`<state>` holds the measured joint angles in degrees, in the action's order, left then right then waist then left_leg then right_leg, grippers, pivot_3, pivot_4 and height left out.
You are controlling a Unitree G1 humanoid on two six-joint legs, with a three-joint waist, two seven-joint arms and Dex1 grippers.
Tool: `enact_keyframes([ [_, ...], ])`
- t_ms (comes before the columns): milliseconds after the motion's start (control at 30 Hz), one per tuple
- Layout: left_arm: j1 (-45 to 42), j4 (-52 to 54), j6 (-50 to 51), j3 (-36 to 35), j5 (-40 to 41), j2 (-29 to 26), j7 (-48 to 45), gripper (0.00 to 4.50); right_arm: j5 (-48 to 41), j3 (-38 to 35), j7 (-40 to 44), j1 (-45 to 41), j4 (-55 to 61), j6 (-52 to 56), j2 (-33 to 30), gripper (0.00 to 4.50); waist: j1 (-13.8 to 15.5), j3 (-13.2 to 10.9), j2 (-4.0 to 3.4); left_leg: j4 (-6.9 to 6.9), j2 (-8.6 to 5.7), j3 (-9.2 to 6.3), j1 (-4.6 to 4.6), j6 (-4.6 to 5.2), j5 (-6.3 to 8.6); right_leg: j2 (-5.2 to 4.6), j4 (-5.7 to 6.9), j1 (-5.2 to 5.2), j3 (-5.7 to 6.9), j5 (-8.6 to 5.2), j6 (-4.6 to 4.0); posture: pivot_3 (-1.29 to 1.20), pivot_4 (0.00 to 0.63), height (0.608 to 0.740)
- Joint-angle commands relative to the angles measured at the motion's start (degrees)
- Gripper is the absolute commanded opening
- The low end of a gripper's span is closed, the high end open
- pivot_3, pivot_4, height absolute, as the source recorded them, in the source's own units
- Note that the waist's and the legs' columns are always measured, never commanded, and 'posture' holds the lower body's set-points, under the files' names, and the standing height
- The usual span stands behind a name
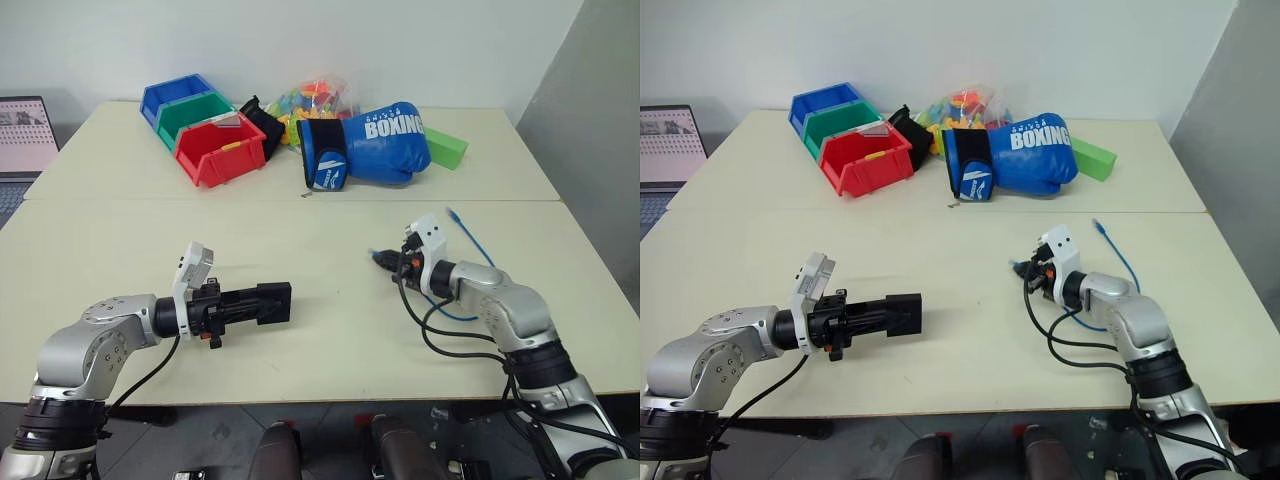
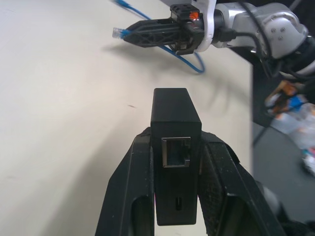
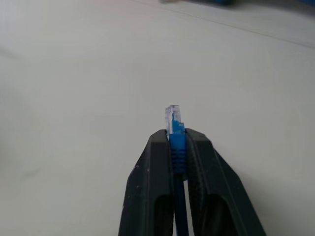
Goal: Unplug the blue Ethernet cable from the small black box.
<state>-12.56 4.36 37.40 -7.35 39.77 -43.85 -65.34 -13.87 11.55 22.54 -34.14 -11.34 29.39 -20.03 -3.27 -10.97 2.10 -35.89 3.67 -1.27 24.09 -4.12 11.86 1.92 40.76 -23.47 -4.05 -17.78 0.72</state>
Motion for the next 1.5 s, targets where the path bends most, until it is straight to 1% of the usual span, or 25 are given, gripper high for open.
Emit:
enact_keyframes([
  [33, -2.32, -0.46, -4.24, -0.48, -3.07, 1.66, 2.88, 0.78, 8.21, -0.74, -8.55, -4.85, -11.02, -8.30, 2.24, 0.43, 0.07, 0.00, 0.00, -0.02, 0.00, 0.01, 0.00, 0.00, 0.00, -0.01, 0.01, 0.00, -0.01, 0.01, -0.02, 0.00, 0.150, 0.740],
  [67, -2.95, -0.75, -5.59, -0.22, -4.22, 2.47, 4.03, 0.78, 8.57, -1.33, -9.12, -5.86, -13.29, -9.19, 3.00, 0.78, 0.12, 0.00, 0.00, 0.00, -0.01, 0.01, 0.05, -0.01, 0.00, -0.03, -0.01, -0.04, -0.01, 0.11, -0.20, 0.00, 0.150, 0.740],
  [100, -3.46, -1.01, -6.84, -0.14, -5.16, 3.25, 5.01, 0.78, 8.63, -1.94, -9.00, -6.54, -14.65, -9.81, 3.55, 0.88, 0.12, 0.00, 0.00, -0.01, -0.02, 0.01, 0.07, -0.01, 0.00, -0.04, 0.00, -0.03, -0.01, 0.15, -0.27, 0.00, 0.150, 0.740],
  [167, -4.20, -1.47, -8.31, -0.40, -6.25, 4.45, 6.58, 0.78, 7.96, -3.25, -7.57, -7.07, -15.09, -10.21, 4.01, 1.43, 0.12, 0.00, 0.00, -0.02, -0.01, 0.01, 0.07, -0.01, -0.01, -0.05, 0.02, -0.03, -0.01, 0.16, -0.28, 0.00, 0.150, 0.740],
  [233, -4.75, -2.10, -9.70, -0.82, -7.25, 5.53, 8.19, 0.78, 7.80, -4.18, -6.39, -7.04, -14.36, -10.24, 3.85, 1.80, 0.11, 0.00, 0.00, -0.02, -0.01, -0.01, 0.07, -0.01, -0.01, -0.05, 0.02, -0.02, -0.02, 0.16, -0.28, 0.00, 0.150, 0.740],
  [300, -5.89, -3.83, -14.57, -1.16, -10.93, 7.52, 12.44, 0.78, 7.17, -4.85, -3.96, -6.09, -10.36, -8.74, 2.49, 2.36, 0.18, 0.00, -0.01, -0.01, -0.01, -0.02, 0.07, -0.01, 0.00, -0.05, 0.03, -0.02, -0.02, 0.16, -0.28, 0.00, 0.150, 0.740],
  [400, -9.93, -9.90, -24.64, -2.71, -18.14, 11.59, 22.98, 0.78, 5.54, -4.76, 1.72, -3.94, -0.73, -5.12, -0.46, 3.15, 0.62, -0.03, -0.05, -0.03, -0.03, -0.02, 0.07, -0.01, 0.00, -0.05, 0.04, -0.02, 0.00, 0.16, -0.28, 0.00, 0.150, 0.740],
  [467, -12.37, -14.92, -31.05, -2.94, -22.98, 13.10, 28.84, 0.78, 2.12, -4.49, 6.72, -2.25, 7.29, -1.66, -2.02, 3.63, 0.92, -0.02, -0.04, -0.06, -0.02, -0.05, 0.08, -0.01, 0.00, -0.06, 0.05, 0.00, 0.00, 0.16, -0.27, 0.00, 0.150, 0.740],
  [500, -13.23, -17.31, -33.69, -2.78, -25.27, 13.58, 31.51, 0.78, 0.03, -4.30, 9.07, -1.40, 11.42, 0.09, -2.63, 3.66, 0.88, -0.02, -0.05, -0.06, -0.02, -0.05, 0.07, 0.00, 0.00, -0.05, 0.05, 0.00, 0.00, 0.16, -0.27, 0.00, 0.150, 0.740],
  [600, -14.94, -23.63, -39.40, -3.05, -27.67, 15.35, 35.14, 0.78, -4.63, -3.20, 13.77, 0.49, 21.58, 5.69, -4.13, 3.67, 0.67, -0.02, -0.05, -0.04, 0.01, -0.05, 0.05, 0.00, 0.00, -0.02, 0.07, 0.00, 0.03, 0.17, -0.27, 0.00, 0.150, 0.740],
  [700, -16.22, -30.59, -44.70, -3.67, -30.07, 16.94, 39.91, 0.78, -6.30, -0.89, 15.14, 1.22, 28.95, 10.67, -4.85, 3.67, 0.81, -0.02, -0.04, -0.05, -0.02, -0.04, 0.05, 0.00, 0.00, -0.05, 0.07, 0.03, 0.09, 0.17, -0.28, 0.00, 0.150, 0.740],
  [800, -16.90, -35.34, -47.69, -3.71, -31.12, 17.49, 42.14, 0.78, -6.25, 0.32, 14.44, 0.99, 31.56, 13.36, -4.47, 3.67, 0.90, -0.02, -0.04, -0.09, -0.03, -0.06, 0.06, 0.00, 0.00, -0.05, 0.07, 0.04, 0.13, 0.19, -0.22, 0.00, 0.150, 0.740],
  [933, -16.95, -39.06, -49.20, -4.01, -30.83, 17.65, 43.11, 0.78, -5.83, 1.61, 14.62, 0.91, 33.29, 15.02, -4.50, 3.67, 1.10, -0.01, -0.02, -0.10, -0.04, -0.06, 0.06, -0.01, -0.01, -0.05, 0.07, 0.04, 0.22, 0.21, -0.18, 0.00, 0.150, 0.740],
  [1067, -16.49, -40.92, -48.08, -4.81, -29.45, 17.63, 42.04, 0.78, -5.41, 2.44, 14.61, 1.04, 33.89, 15.94, -4.53, 3.67, 1.13, 0.00, -0.02, -0.10, -0.04, -0.06, 0.06, -0.01, -0.01, -0.05, 0.07, 0.06, 0.25, 0.21, -0.18, 0.00, 0.150, 0.740],
  [1133, -16.08, -40.78, -46.87, -5.31, -28.45, 17.84, 41.10, 1.49, -5.21, 2.62, 14.51, 1.09, 34.03, 16.14, -4.57, 3.67, 1.04, 0.00, -0.02, -0.10, -0.03, -0.06, 0.04, -0.01, -0.01, -0.05, 0.08, 0.06, 0.24, 0.21, -0.18, 0.00, 0.150, 0.740],
  [1200, -14.48, -38.68, -44.94, -5.65, -26.93, 18.10, 39.62, 1.84, -5.21, 2.75, 14.24, 0.94, 34.07, 16.46, -4.34, 3.67, 1.02, 0.00, -0.02, -0.10, -0.03, -0.06, 0.04, -0.01, -0.01, -0.05, 0.08, 0.06, 0.25, 0.21, -0.18, 0.00, 0.150, 0.740],
  [1267, -13.07, -36.72, -43.71, -5.81, -26.05, 18.19, 38.93, 2.33, -5.24, 2.82, 14.00, 0.84, 34.14, 16.68, -4.13, 3.67, 0.97, 0.00, -0.02, -0.10, -0.03, -0.05, 0.04, -0.01, -0.01, -0.05, 0.08, 0.07, 0.25, 0.21, -0.19, 0.00, 0.150, 0.740],
  [1300, -12.46, -35.88, -43.39, -5.95, -25.94, 18.18, 39.17, 2.36, -5.23, 2.87, 13.93, 0.85, 34.19, 16.75, -4.09, 3.67, 0.97, 0.00, -0.02, -0.10, -0.04, -0.05, 0.04, -0.01, -0.01, -0.05, 0.08, 0.07, 0.24, 0.21, -0.19, 0.00, 0.150, 0.740],
  [1333, -11.79, -34.93, -43.08, -5.92, -26.01, 18.07, 39.33, 2.66, -5.23, 2.90, 13.88, 0.86, 34.20, 16.80, -4.03, 3.67, 1.01, 0.00, -0.02, -0.10, -0.03, -0.06, 0.04, -0.01, -0.01, -0.05, 0.08, 0.07, 0.25, 0.22, -0.19, 0.00, 0.150, 0.740],
  [1467, -7.34, -27.34, -39.12, -6.31, -25.49, 17.17, 39.55, 3.48, -5.34, 2.96, 13.62, 1.14, 34.50, 17.00, -3.78, 3.67, 0.90, 0.00, -0.02, -0.10, -0.02, -0.06, 0.02, -0.01, -0.01, -0.06, 0.09, 0.08, 0.23, 0.22, -0.20, 0.00, 0.150, 0.740],
  [1500, -5.75, -24.29, -37.04, -6.72, -24.84, 16.77, 39.47, 3.48, -5.28, 2.95, 13.49, 1.34, 34.54, 16.86, -3.75, 3.67, 0.87, 0.00, -0.02, -0.10, -0.02, -0.06, 0.02, -0.01, -0.01, -0.06, 0.10, 0.08, 0.23, 0.22, -0.20, 0.00, 0.150, 0.740],
])
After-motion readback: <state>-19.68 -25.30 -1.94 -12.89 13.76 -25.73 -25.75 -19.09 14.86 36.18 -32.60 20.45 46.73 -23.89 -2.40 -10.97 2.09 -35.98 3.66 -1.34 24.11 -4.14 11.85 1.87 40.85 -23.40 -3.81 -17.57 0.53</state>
